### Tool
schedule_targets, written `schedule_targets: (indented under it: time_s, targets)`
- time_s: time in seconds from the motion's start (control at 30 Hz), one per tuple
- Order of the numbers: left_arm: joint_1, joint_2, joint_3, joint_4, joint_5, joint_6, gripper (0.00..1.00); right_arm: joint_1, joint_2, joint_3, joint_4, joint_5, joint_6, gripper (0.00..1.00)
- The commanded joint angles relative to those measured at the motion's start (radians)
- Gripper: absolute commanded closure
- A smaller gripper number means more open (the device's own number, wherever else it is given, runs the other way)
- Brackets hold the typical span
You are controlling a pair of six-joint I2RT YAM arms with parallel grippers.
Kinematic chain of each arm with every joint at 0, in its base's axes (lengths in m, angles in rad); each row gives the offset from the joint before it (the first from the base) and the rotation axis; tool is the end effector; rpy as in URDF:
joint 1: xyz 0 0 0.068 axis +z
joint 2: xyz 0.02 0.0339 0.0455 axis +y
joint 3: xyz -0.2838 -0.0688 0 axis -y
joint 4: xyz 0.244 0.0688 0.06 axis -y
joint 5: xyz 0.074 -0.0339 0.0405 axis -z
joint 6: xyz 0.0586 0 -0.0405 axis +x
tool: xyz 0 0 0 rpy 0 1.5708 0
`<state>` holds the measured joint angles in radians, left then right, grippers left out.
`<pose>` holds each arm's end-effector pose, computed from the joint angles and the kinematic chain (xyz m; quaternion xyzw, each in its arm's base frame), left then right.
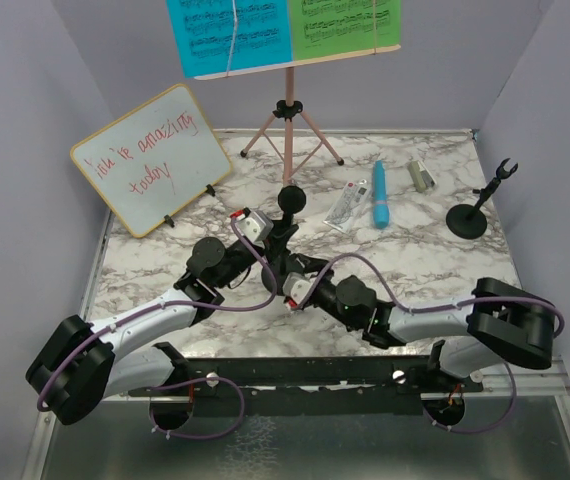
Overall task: Pack up the instrument practice props
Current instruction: Unscrew the knob on the microphone stand.
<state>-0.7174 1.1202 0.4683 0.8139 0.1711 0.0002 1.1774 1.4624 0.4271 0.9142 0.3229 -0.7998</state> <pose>0.1869 -0.1763 0.2899 0.2875 0.5813 -0.3183 0.6915 0.1299 0.2644 0.2008 -0.5585 0.4953 0.0046 0.6654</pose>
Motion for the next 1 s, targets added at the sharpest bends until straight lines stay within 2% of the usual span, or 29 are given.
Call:
schedule_targets:
  time_s: [0.0,0.17,0.3,0.47,0.63,0.77,0.97]
  targets:
    - [0.001,-0.008,-0.021,-0.03,0.001,0.021,1.0,-0.075,-0.079,-0.013,-0.118,-0.194,0.465,0.35]
    - [-0.001,-0.011,-0.022,-0.03,0.004,0.021,1.0,-0.205,-0.13,-0.069,0.002,-0.404,0.799,0.32]
    - [0.0,-0.01,-0.022,-0.03,0.002,0.023,1.0,-0.284,-0.122,-0.106,0.137,-0.472,1.03,0.29]
    - [0.0,-0.008,-0.02,-0.03,0.005,0.02,1.0,-0.361,-0.059,-0.127,0.337,-0.592,1.285,0.29]
    - [-0.001,-0.011,-0.02,-0.03,0.008,0.02,1.0,-0.422,0.065,-0.115,0.507,-0.619,1.566,0.29]
    - [-0.001,-0.014,-0.022,-0.031,0.008,0.02,1.0,-0.44,0.176,-0.094,0.599,-0.607,1.681,0.33]
    - [0.0,-0.021,-0.023,-0.03,0.01,0.02,1.0,-0.451,0.256,-0.064,0.655,-0.621,1.749,0.4]
